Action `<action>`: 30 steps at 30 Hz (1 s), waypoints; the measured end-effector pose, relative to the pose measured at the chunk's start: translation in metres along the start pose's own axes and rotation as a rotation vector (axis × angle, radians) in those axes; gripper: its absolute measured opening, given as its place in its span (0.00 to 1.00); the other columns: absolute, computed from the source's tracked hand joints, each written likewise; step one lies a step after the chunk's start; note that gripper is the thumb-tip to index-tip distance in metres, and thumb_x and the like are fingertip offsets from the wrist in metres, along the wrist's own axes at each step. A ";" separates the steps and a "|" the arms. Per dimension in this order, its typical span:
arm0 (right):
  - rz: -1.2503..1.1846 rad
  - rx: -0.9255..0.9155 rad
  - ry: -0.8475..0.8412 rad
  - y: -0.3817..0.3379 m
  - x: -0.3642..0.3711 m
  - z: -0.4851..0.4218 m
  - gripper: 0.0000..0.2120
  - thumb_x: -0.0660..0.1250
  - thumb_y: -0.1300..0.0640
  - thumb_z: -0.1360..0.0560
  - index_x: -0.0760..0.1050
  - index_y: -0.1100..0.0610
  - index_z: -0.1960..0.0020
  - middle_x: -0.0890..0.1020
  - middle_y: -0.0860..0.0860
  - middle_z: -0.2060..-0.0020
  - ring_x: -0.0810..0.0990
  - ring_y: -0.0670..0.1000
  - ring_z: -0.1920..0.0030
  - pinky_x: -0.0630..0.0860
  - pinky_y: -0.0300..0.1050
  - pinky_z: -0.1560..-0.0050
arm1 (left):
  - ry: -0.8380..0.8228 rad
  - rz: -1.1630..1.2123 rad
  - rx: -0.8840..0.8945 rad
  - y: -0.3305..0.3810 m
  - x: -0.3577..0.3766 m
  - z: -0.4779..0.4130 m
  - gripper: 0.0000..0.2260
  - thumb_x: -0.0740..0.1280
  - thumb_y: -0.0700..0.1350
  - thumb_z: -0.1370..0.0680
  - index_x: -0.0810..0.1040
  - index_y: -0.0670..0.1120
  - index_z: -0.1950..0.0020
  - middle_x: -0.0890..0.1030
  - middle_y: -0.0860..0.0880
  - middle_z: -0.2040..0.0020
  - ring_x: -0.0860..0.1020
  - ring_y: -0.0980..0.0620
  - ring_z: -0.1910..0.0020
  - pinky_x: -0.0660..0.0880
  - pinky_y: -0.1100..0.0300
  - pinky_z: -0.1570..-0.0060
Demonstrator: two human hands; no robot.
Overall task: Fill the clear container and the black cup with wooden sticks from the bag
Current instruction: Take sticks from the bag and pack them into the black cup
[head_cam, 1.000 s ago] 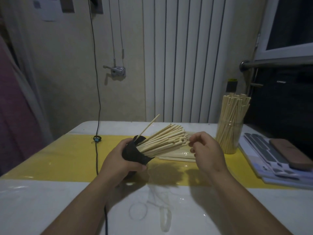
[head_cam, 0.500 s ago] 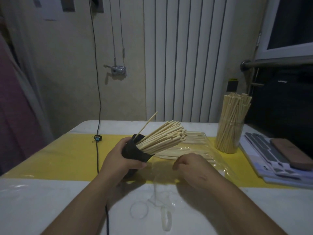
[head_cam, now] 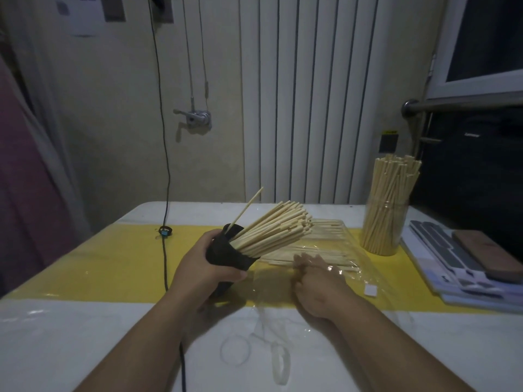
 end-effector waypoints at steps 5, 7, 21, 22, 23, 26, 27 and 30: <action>0.172 -0.009 0.080 -0.007 -0.007 -0.008 0.25 0.58 0.55 0.23 0.63 0.49 0.27 0.65 0.50 0.30 0.64 0.57 0.30 0.60 0.53 0.33 | 0.001 0.012 -0.005 0.000 0.000 0.001 0.33 0.83 0.38 0.41 0.76 0.62 0.43 0.81 0.57 0.46 0.79 0.53 0.47 0.76 0.58 0.57; 0.172 0.001 0.115 -0.010 -0.016 -0.011 0.19 0.58 0.57 0.24 0.69 0.47 0.34 0.70 0.50 0.36 0.67 0.57 0.34 0.62 0.53 0.36 | -0.001 0.014 -0.004 0.001 0.000 0.001 0.33 0.82 0.36 0.40 0.76 0.61 0.43 0.81 0.57 0.46 0.78 0.54 0.47 0.75 0.60 0.57; 0.088 0.032 0.219 -0.010 -0.021 -0.027 0.13 0.59 0.56 0.21 0.72 0.46 0.38 0.72 0.48 0.36 0.67 0.55 0.33 0.60 0.54 0.33 | -0.001 0.008 -0.009 -0.003 0.000 -0.002 0.32 0.81 0.35 0.38 0.76 0.61 0.43 0.80 0.56 0.44 0.78 0.53 0.46 0.75 0.62 0.60; 0.068 0.033 0.219 -0.009 -0.021 -0.028 0.14 0.60 0.57 0.21 0.72 0.46 0.37 0.71 0.47 0.35 0.67 0.54 0.33 0.60 0.54 0.33 | -0.003 0.007 -0.008 -0.003 0.000 -0.002 0.32 0.81 0.35 0.38 0.76 0.61 0.43 0.80 0.56 0.44 0.78 0.52 0.46 0.75 0.62 0.60; 0.054 0.035 0.208 -0.008 -0.020 -0.029 0.15 0.60 0.57 0.21 0.72 0.46 0.37 0.71 0.47 0.35 0.66 0.54 0.33 0.59 0.54 0.32 | -0.005 0.005 -0.007 -0.003 0.000 -0.002 0.32 0.81 0.35 0.38 0.76 0.61 0.43 0.80 0.56 0.44 0.78 0.52 0.46 0.75 0.62 0.60; 0.066 0.041 0.142 -0.006 -0.018 -0.033 0.14 0.61 0.54 0.21 0.72 0.45 0.36 0.70 0.47 0.34 0.65 0.55 0.32 0.59 0.55 0.31 | -0.006 0.002 -0.005 -0.004 -0.001 -0.002 0.32 0.81 0.35 0.38 0.76 0.61 0.44 0.81 0.55 0.45 0.79 0.52 0.46 0.76 0.62 0.59; 0.076 0.048 0.129 -0.006 -0.019 -0.033 0.14 0.61 0.53 0.21 0.72 0.45 0.36 0.70 0.48 0.34 0.65 0.56 0.32 0.59 0.55 0.31 | -0.005 0.002 -0.006 -0.005 -0.001 -0.003 0.32 0.81 0.35 0.38 0.76 0.61 0.44 0.81 0.55 0.45 0.79 0.52 0.46 0.76 0.62 0.59; 0.051 0.083 0.096 -0.004 -0.020 -0.033 0.10 0.61 0.48 0.20 0.74 0.44 0.40 0.70 0.47 0.36 0.66 0.57 0.32 0.61 0.55 0.30 | -0.004 0.004 -0.012 -0.006 -0.001 -0.004 0.33 0.82 0.36 0.40 0.76 0.62 0.43 0.81 0.55 0.45 0.79 0.51 0.46 0.76 0.61 0.59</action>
Point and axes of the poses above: each hand's wrist, its own z-axis away from the middle knuckle, its own x-axis out of the palm, y = z × x, the point moved 6 cm from there along -z, towards the middle knuckle
